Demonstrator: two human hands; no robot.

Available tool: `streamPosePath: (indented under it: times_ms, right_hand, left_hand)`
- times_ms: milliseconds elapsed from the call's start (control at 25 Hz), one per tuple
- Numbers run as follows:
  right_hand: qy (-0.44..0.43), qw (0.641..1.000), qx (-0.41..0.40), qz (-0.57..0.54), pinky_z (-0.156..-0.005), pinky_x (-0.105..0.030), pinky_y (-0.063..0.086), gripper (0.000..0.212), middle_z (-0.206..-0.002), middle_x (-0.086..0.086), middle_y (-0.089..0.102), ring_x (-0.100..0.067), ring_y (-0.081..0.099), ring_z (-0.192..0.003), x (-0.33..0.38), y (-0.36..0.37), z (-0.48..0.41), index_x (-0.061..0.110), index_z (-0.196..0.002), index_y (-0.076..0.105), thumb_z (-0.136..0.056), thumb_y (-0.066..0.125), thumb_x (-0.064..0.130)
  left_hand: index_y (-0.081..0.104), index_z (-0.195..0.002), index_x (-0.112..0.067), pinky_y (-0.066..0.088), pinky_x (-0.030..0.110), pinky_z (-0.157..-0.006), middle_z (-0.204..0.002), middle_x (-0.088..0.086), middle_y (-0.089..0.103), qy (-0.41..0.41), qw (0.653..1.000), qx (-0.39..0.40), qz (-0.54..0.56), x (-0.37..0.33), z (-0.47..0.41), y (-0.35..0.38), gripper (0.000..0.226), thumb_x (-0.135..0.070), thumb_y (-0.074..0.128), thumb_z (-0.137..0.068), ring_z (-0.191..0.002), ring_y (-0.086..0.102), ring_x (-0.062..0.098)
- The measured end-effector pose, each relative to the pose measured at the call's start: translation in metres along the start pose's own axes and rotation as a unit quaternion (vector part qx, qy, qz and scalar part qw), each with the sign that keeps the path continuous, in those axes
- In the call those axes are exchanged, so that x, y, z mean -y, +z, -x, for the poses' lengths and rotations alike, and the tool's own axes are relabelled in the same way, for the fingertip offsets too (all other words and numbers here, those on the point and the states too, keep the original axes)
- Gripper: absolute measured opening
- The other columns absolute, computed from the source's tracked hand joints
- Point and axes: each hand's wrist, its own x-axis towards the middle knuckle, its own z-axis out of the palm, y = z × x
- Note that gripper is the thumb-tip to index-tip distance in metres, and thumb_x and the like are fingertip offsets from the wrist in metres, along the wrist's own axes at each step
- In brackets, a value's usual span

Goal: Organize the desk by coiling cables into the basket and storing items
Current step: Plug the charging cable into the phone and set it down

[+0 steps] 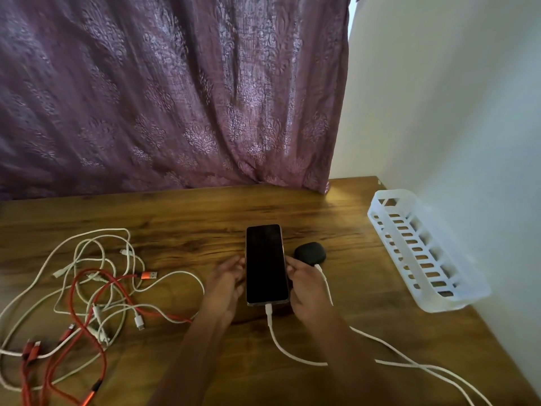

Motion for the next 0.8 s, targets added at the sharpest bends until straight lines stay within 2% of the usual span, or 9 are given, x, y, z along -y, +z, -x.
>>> streamPosePath:
  times_ms: [120,200,320,400,560,680,800]
  right_hand:
    - [-0.018,0.999,0.016,-0.027,-0.067,-0.034,0.054,0.034,-0.11,-0.015,0.066,-0.026,0.065,-0.097,0.004,0.002,0.009,0.006,-0.118,0.059,-0.099,0.032,0.004]
    - [-0.035,0.998,0.033,-0.043,-0.066,-0.034,0.053,0.032,-0.111,-0.014,0.065,-0.025,0.064,-0.098,0.013,0.004,0.018,0.007,-0.119,0.057,-0.099,0.033,0.004]
    - [-0.082,0.993,0.062,-0.059,-0.075,-0.039,0.054,0.03,-0.114,-0.015,0.064,-0.027,0.063,-0.103,0.032,0.01,0.034,0.006,-0.12,0.056,-0.098,0.036,0.004]
    - [-0.122,0.987,0.079,-0.063,-0.08,-0.041,0.054,0.029,-0.114,-0.015,0.064,-0.027,0.064,-0.103,0.047,0.017,0.047,0.007,-0.117,0.058,-0.097,0.038,0.003]
    - [-0.195,0.974,0.099,-0.064,-0.07,-0.033,0.056,0.027,-0.103,-0.008,0.068,-0.019,0.067,-0.092,0.079,0.033,0.075,0.012,-0.106,0.063,-0.097,0.038,0.004]
    - [-0.25,0.959,0.111,-0.066,-0.065,-0.028,0.057,0.027,-0.101,-0.006,0.069,-0.015,0.07,-0.086,0.101,0.04,0.095,0.011,-0.111,0.062,-0.096,0.041,0.006]
    - [-0.304,0.944,0.118,-0.06,-0.068,-0.028,0.058,0.026,-0.096,-0.001,0.072,-0.015,0.07,-0.086,0.119,0.045,0.113,0.015,-0.11,0.064,-0.096,0.043,0.008]
  left_hand:
    - [0.053,-0.123,-0.004,0.051,0.027,-0.072,-0.106,0.006,0.064,0.031,0.998,0.049,-0.027,-0.01,0.01,0.001,0.036,0.007,0.043,-0.091,-0.098,0.061,0.016]
    - [0.054,-0.124,-0.007,0.051,0.026,-0.071,-0.109,0.007,0.063,0.041,0.996,0.073,-0.035,-0.02,0.018,0.003,0.034,0.004,0.043,-0.092,-0.097,0.061,0.015]
    - [0.056,-0.12,-0.012,0.05,0.029,-0.071,-0.11,0.008,0.064,0.052,0.992,0.113,-0.013,-0.038,0.032,0.009,0.032,-0.001,0.041,-0.095,-0.097,0.062,0.018]
    - [0.057,-0.116,-0.017,0.052,0.036,-0.074,-0.106,0.007,0.066,0.07,0.985,0.156,0.005,-0.052,0.044,0.015,0.03,-0.004,0.038,-0.096,-0.096,0.063,0.021]
    - [0.056,-0.118,-0.021,0.054,0.043,-0.081,-0.109,0.006,0.068,0.128,0.965,0.227,0.024,-0.085,0.068,0.03,0.031,-0.009,0.036,-0.097,-0.099,0.065,0.022]
    - [0.055,-0.119,-0.02,0.059,0.036,-0.072,-0.11,0.007,0.068,0.166,0.953,0.252,0.04,-0.109,0.084,0.04,0.031,-0.009,0.036,-0.097,-0.096,0.066,0.021]
    - [0.055,-0.118,-0.022,0.06,0.034,-0.064,-0.105,0.005,0.07,0.203,0.94,0.272,0.045,-0.128,0.101,0.049,0.031,-0.009,0.036,-0.098,-0.09,0.069,0.02]
